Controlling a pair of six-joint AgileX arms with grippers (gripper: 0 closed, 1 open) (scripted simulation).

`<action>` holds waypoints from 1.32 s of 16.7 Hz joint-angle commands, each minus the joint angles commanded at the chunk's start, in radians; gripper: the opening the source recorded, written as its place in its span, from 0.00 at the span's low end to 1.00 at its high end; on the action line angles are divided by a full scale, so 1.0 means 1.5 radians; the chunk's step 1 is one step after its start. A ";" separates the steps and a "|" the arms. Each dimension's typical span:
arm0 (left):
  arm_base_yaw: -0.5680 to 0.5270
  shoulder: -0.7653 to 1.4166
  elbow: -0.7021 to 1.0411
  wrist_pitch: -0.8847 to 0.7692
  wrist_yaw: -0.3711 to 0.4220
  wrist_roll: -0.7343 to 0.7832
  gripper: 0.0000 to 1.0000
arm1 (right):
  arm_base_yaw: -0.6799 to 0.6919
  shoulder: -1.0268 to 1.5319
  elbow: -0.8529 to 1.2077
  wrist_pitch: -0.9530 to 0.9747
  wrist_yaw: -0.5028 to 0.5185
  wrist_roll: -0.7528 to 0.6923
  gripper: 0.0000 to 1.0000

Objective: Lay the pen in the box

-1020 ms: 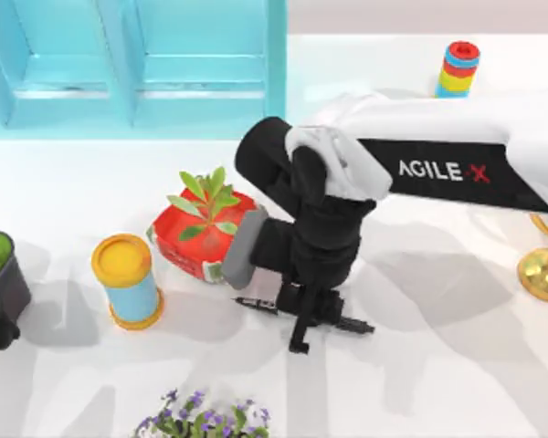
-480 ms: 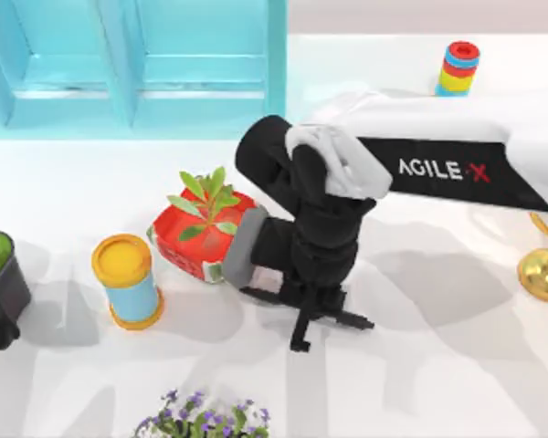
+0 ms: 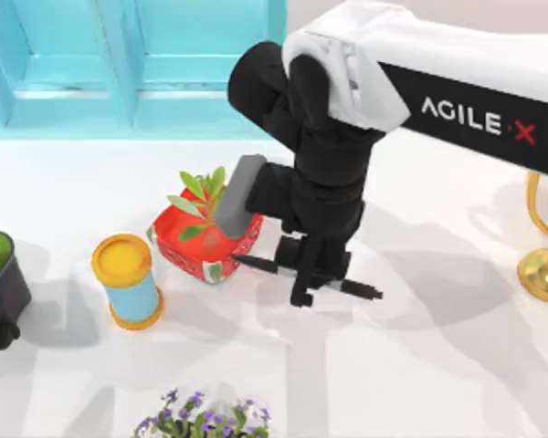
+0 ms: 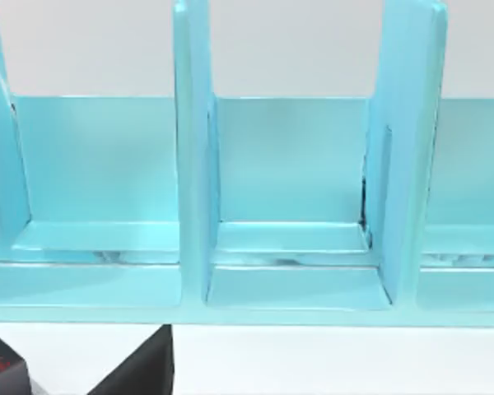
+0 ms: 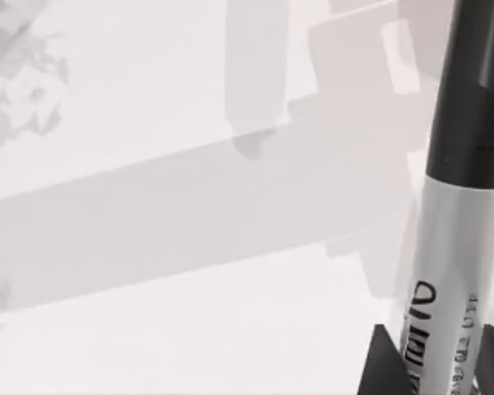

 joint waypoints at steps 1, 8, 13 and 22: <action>0.000 0.000 0.000 0.000 0.000 0.000 1.00 | 0.000 -0.006 0.016 -0.018 0.001 -0.001 0.00; 0.000 0.000 0.000 0.000 0.000 0.000 1.00 | -0.003 -0.016 0.030 -0.032 0.004 0.006 0.00; 0.000 0.000 0.000 0.000 0.000 0.000 1.00 | -0.095 -0.096 0.067 -0.049 0.025 0.145 0.00; 0.000 0.000 0.000 0.000 0.000 0.000 1.00 | -0.446 -0.219 0.094 -0.095 0.092 0.657 0.00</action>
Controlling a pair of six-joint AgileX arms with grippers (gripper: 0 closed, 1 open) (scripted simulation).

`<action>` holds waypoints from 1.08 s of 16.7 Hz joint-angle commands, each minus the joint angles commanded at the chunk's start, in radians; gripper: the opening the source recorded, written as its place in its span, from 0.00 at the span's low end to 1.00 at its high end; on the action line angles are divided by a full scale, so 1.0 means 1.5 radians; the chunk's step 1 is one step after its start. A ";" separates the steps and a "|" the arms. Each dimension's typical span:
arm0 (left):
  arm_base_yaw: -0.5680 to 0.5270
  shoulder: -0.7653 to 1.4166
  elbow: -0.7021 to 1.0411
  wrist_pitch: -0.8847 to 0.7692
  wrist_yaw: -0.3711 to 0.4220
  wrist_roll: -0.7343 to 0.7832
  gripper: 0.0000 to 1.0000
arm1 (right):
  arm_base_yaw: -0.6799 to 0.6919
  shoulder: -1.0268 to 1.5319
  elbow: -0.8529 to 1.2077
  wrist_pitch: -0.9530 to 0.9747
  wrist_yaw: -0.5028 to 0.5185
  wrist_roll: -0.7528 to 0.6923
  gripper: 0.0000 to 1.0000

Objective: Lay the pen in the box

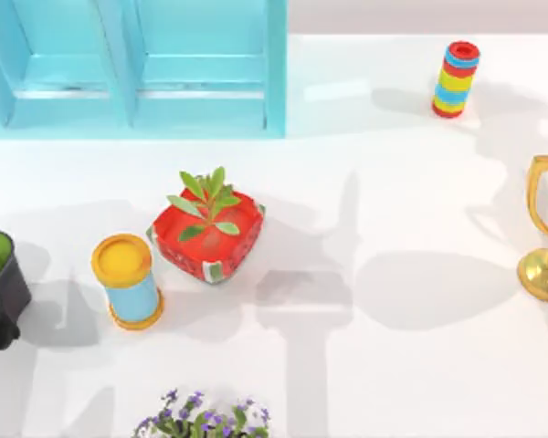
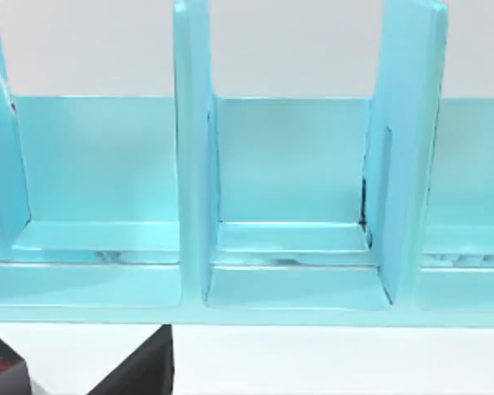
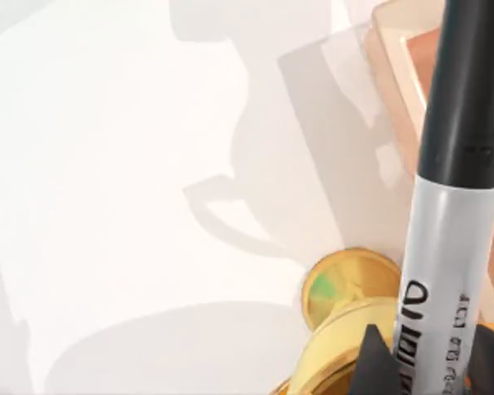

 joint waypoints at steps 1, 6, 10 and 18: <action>0.000 0.000 0.000 0.000 0.000 0.000 1.00 | -0.045 -0.003 -0.004 -0.002 0.007 0.053 0.00; 0.000 0.000 0.000 0.000 0.000 0.000 1.00 | -0.244 0.018 -0.052 -0.003 0.023 0.256 0.00; 0.000 0.000 0.000 0.000 0.000 0.000 1.00 | -0.348 0.069 -0.112 0.001 0.012 0.353 0.00; 0.000 0.000 0.000 0.000 0.000 0.000 1.00 | -0.385 0.099 -0.142 0.004 0.003 0.391 0.00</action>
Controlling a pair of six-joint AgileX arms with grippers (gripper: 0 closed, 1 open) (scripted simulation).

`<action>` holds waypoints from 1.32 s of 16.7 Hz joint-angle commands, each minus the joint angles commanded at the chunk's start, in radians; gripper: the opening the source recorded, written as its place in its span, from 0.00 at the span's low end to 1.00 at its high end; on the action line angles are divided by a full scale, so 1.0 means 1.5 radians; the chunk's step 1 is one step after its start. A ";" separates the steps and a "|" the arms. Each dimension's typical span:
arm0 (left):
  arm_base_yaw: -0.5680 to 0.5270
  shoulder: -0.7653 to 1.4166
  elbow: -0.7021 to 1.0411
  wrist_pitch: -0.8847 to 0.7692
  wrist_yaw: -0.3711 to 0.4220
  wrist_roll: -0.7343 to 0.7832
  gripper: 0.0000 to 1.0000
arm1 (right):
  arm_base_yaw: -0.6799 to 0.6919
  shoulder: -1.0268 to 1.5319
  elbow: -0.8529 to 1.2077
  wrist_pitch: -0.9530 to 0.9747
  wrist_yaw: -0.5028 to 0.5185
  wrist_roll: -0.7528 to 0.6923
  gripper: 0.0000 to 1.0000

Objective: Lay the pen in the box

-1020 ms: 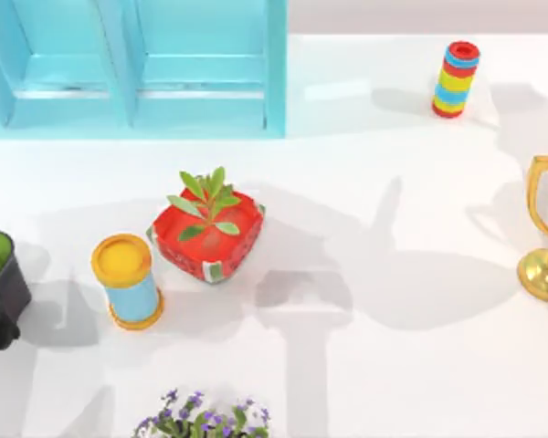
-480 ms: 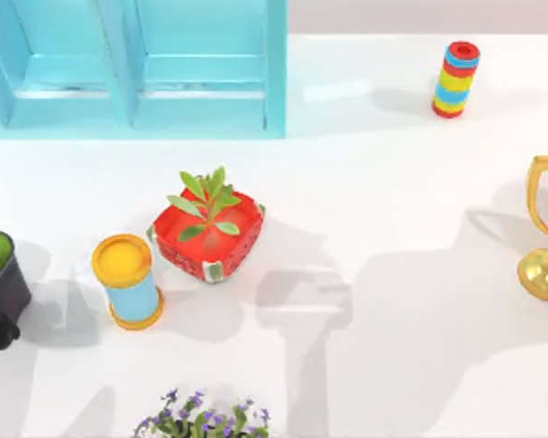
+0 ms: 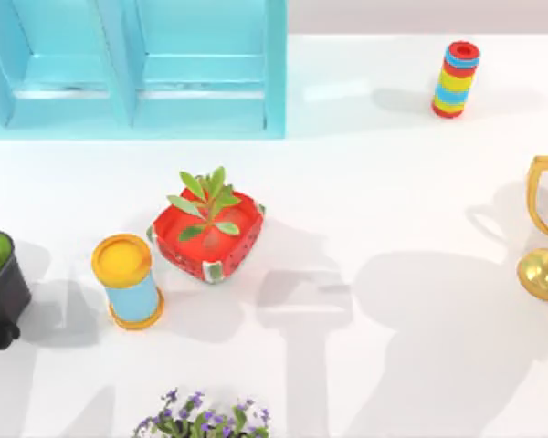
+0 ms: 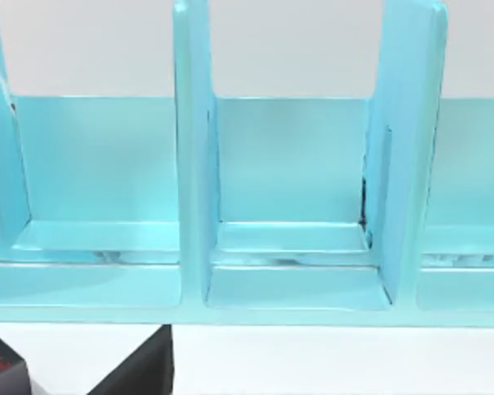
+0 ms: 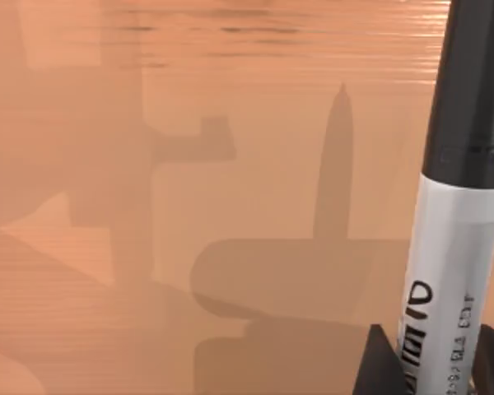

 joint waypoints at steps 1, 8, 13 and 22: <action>0.000 0.000 0.000 0.000 0.000 0.000 1.00 | 0.001 0.000 0.000 0.001 0.000 0.000 0.00; 0.000 0.000 0.000 0.000 0.000 0.000 1.00 | 0.044 0.009 -0.091 0.063 0.014 0.019 0.00; 0.000 0.000 0.000 0.000 0.000 0.000 1.00 | 0.043 -0.010 -0.174 0.141 0.008 0.035 0.00; 0.000 0.000 0.000 0.000 0.000 0.000 1.00 | 0.034 -0.019 -0.189 0.166 -0.002 0.037 0.23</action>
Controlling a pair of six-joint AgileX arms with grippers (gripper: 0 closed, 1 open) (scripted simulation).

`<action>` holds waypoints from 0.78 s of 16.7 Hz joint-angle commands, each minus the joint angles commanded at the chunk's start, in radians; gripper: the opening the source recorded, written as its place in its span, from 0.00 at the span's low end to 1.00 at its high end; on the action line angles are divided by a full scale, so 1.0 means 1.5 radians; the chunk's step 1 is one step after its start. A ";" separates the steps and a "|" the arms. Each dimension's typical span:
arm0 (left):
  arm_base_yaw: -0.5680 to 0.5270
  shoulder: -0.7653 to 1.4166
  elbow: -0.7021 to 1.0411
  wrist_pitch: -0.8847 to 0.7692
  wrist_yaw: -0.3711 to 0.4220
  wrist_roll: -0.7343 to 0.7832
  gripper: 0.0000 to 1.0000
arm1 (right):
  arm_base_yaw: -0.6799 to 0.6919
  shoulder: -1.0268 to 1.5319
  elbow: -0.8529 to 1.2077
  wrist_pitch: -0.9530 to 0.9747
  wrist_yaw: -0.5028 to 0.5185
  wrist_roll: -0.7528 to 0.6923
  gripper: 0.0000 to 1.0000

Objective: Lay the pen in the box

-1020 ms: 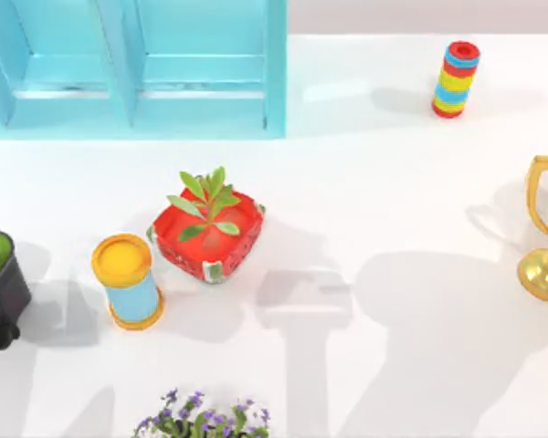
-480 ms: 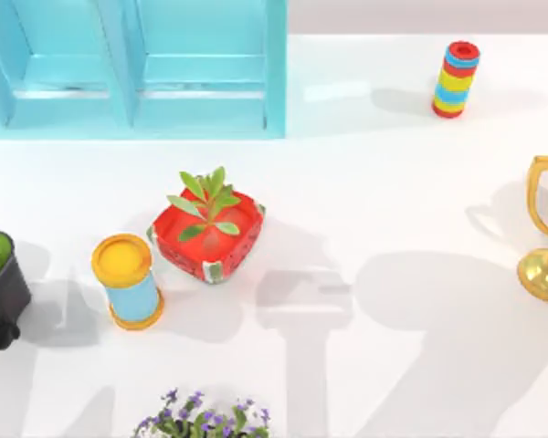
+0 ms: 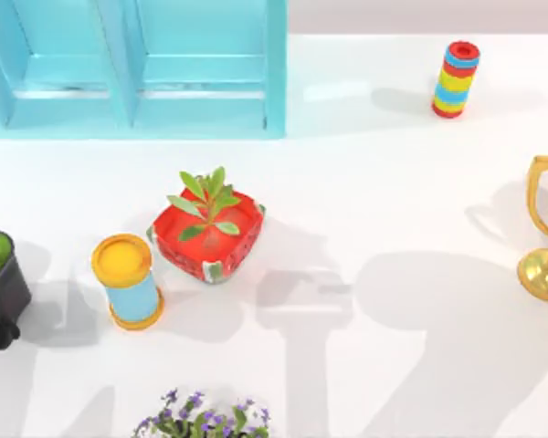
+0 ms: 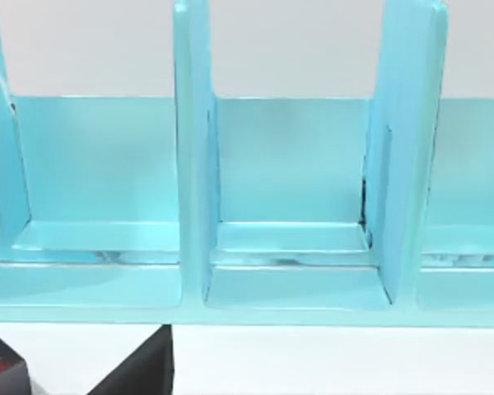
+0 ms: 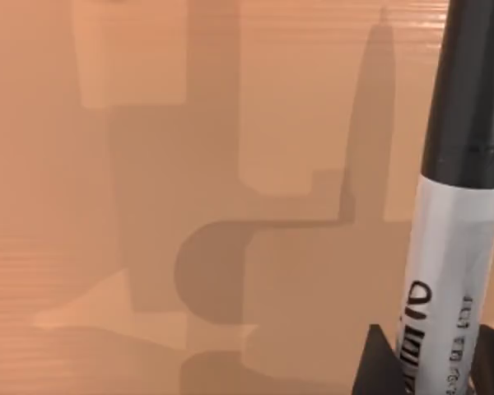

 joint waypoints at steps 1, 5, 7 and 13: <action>0.000 0.000 0.000 0.000 0.000 0.000 1.00 | 0.000 0.000 0.000 0.000 0.000 0.000 0.30; 0.000 0.000 0.000 0.000 0.000 0.000 1.00 | 0.000 0.000 0.000 0.000 0.000 0.000 0.60; 0.000 0.000 0.000 0.000 0.000 0.000 1.00 | 0.000 0.000 0.000 0.000 0.000 0.000 0.75; 0.000 0.000 0.000 0.000 0.000 0.000 1.00 | 0.000 0.000 0.000 0.000 0.000 0.000 1.00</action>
